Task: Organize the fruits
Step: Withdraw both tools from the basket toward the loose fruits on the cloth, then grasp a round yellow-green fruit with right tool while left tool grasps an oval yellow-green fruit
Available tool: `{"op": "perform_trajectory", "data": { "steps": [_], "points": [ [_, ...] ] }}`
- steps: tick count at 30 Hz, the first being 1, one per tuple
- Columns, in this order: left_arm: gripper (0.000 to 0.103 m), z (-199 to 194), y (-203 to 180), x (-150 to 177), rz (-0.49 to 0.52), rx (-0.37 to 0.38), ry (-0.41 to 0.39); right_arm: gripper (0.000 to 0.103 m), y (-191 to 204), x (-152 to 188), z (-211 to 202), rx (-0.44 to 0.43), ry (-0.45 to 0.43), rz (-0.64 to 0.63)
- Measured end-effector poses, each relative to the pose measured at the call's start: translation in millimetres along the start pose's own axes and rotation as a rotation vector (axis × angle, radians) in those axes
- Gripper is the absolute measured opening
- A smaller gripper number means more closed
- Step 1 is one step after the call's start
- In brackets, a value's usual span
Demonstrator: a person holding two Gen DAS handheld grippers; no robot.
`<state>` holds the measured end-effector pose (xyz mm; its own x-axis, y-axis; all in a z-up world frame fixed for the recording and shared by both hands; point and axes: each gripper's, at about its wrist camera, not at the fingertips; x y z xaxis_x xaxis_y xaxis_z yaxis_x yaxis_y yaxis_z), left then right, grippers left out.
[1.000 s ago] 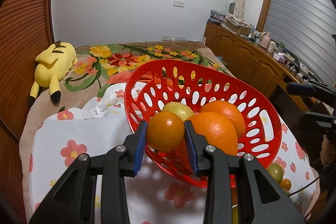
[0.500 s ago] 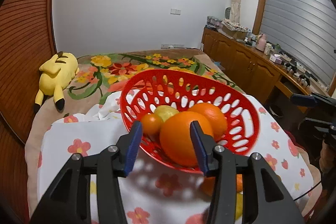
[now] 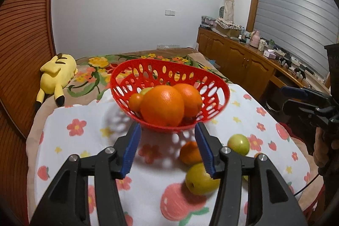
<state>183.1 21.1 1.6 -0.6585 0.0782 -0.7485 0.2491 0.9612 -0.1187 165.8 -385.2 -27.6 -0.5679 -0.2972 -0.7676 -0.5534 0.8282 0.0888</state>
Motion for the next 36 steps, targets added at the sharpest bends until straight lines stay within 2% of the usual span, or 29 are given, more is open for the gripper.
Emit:
{"op": "perform_trajectory", "data": {
  "steps": [15,22,25,36],
  "points": [
    [0.059,-10.5,-34.6,48.0,0.021,0.018,0.028,0.086,12.4,72.7,-18.1,0.019,0.042,0.067],
    [0.067,3.8,-40.2,61.0,0.011,0.019,0.054,0.067,15.6,98.4,4.6,0.012,0.113,0.067],
    [0.067,7.9,-40.6,63.8,0.004,0.025,0.062,0.062,17.3,104.3,14.8,0.009,0.137,0.063],
    [0.068,14.7,-41.8,75.1,-0.011,0.034,0.088,0.053,18.6,116.0,37.0,0.033,0.204,0.046]
  ]
}}
Point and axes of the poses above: each gripper's, at about its wrist camera, not at the fingertips, and z roughly the way its jaws point, y to its left, x to its underside, and after that the axes turned 5 degrees about y, right-handed
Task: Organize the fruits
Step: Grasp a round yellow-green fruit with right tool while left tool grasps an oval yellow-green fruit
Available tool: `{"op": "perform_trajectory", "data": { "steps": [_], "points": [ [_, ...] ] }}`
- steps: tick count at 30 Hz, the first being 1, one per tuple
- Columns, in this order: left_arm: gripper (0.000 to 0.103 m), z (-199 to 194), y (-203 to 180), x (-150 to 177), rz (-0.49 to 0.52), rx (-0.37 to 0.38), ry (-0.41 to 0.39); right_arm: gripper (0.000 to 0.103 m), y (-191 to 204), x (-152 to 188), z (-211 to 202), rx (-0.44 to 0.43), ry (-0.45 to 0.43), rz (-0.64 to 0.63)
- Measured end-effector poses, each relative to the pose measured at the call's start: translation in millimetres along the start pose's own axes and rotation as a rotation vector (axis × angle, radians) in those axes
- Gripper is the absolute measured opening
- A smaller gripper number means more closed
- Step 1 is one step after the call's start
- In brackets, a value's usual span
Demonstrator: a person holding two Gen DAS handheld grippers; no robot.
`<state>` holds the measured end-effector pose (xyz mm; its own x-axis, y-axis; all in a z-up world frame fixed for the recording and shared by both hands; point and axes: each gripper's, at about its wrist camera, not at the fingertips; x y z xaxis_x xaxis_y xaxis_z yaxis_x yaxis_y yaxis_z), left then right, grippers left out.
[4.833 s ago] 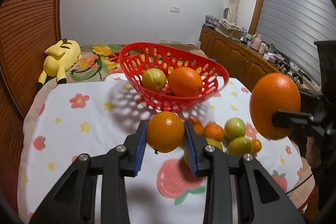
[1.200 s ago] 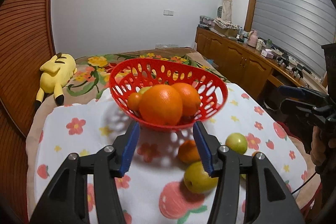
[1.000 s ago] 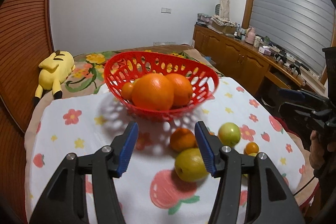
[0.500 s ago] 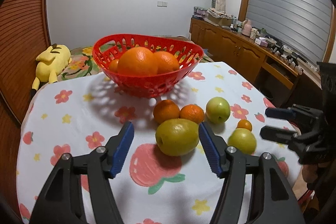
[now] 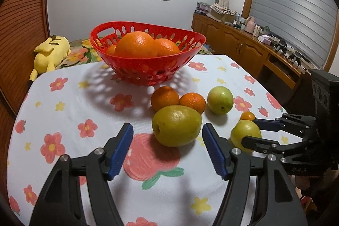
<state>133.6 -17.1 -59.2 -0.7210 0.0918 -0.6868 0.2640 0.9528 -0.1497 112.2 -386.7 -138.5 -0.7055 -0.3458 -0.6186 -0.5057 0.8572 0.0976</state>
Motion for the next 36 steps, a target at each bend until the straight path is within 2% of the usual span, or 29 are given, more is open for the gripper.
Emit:
{"op": "perform_trajectory", "data": {
  "steps": [11,36],
  "points": [
    [0.068,8.8,-3.6,1.3,0.001,0.004,0.021,0.051,4.4,1.6,19.3,0.002,0.048,-0.018],
    [0.069,46.1,-16.1,-14.4,0.048,-0.025,0.111,0.051,-4.5,21.3,7.2,-0.036,-0.028,0.032]
  ]
}}
Point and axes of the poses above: each gripper's, at about its wrist camera, not at the fingertips, and z roughly the way its jaws point, y to its left, x to its underside, and after that the axes turned 5 degrees about y, right-handed
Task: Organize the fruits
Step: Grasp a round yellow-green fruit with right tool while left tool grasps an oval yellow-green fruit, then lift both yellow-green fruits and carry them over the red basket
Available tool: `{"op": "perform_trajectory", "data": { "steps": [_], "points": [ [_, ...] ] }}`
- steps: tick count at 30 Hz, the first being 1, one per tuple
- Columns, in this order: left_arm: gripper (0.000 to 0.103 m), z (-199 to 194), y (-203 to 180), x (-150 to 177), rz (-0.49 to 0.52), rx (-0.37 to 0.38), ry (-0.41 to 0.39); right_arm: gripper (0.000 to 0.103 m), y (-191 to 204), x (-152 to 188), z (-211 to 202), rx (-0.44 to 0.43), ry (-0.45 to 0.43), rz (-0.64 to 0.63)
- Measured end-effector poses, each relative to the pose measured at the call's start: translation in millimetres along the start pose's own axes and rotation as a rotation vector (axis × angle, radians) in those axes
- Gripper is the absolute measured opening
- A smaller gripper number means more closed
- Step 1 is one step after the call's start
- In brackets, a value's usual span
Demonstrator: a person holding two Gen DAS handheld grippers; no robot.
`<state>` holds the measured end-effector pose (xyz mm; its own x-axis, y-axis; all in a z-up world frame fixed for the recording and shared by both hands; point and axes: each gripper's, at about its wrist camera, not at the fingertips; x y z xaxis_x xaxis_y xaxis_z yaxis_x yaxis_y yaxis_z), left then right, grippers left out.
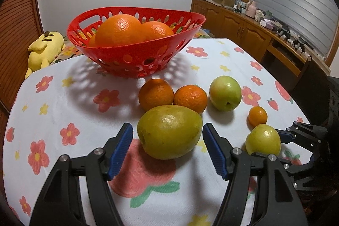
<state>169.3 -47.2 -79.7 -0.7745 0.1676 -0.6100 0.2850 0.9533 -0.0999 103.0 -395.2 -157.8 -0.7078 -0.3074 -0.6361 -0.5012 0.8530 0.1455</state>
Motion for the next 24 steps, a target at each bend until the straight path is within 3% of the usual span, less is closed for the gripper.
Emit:
{"op": "perform_trajectory", "data": {
  "steps": [14,24],
  "points": [
    [0.070,21.3,-3.7,-1.6,0.018,-0.011,0.054,0.051,2.6,2.2,-0.7,0.008,-0.007,-0.007],
    [0.068,18.7,4.2,0.2,-0.008,0.031,0.033,0.051,2.6,2.5,-0.4,0.009,-0.007,-0.008]
  ]
}}
Point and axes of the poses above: each gripper's, at about its wrist camera, not at the fingertips, and z roughly the way its jaws point, y to its left, x to its underside, and after that the axes turned 5 degrees about y, right-handed
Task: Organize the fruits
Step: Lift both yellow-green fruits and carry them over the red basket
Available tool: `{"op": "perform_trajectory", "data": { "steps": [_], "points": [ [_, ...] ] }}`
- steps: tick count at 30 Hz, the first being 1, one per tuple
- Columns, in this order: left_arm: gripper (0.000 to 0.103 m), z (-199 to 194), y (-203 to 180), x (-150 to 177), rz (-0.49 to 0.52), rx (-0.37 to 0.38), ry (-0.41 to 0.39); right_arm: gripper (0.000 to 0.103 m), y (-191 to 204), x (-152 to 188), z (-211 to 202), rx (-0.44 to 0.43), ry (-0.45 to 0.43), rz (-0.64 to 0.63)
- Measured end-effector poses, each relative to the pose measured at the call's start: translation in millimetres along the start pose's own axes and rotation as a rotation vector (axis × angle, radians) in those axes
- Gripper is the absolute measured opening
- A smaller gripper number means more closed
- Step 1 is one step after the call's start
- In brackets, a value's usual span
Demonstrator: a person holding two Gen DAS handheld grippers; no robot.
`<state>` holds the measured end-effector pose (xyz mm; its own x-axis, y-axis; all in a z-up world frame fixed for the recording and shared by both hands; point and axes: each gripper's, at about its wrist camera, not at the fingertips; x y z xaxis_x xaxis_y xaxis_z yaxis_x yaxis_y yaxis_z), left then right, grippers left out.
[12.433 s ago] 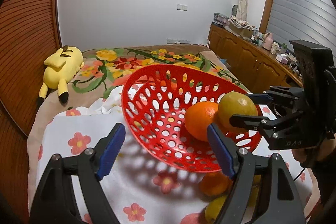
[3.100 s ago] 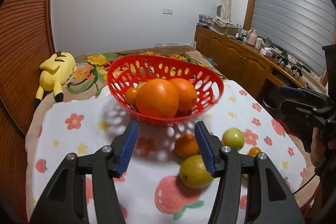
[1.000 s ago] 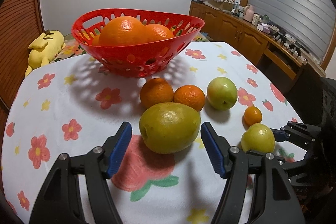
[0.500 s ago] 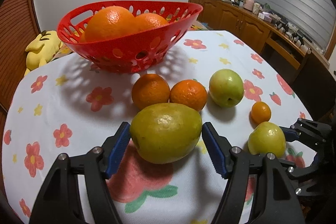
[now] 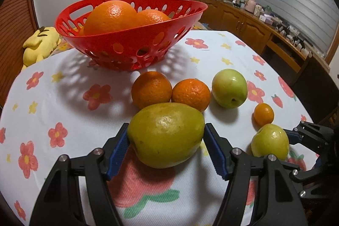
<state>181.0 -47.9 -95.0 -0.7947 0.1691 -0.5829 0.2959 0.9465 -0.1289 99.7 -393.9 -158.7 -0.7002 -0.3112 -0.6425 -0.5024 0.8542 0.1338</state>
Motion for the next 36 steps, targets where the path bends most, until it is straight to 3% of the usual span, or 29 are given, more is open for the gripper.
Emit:
{"op": "perform_trajectory", "data": {
  "steps": [18,36],
  "points": [
    [0.067,-50.3,9.7,-1.2,-0.034,0.026,-0.103,0.051,6.0,-9.1,-6.4,0.010,0.000,-0.037],
    [0.067,-94.8,40.1,-45.3,-0.041,-0.002,-0.227,0.051,2.6,-111.2,-33.6,0.013,-0.087,-0.124]
  ]
}}
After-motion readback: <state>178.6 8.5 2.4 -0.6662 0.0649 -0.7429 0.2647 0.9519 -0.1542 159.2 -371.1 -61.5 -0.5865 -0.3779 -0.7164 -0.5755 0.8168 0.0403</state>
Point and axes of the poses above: each gripper's, at about its wrist camera, not at the fingertips, and z roughly the way its jaws point, y to its left, x to its underside, and after that the axes turned 5 degrees about y, right-handed
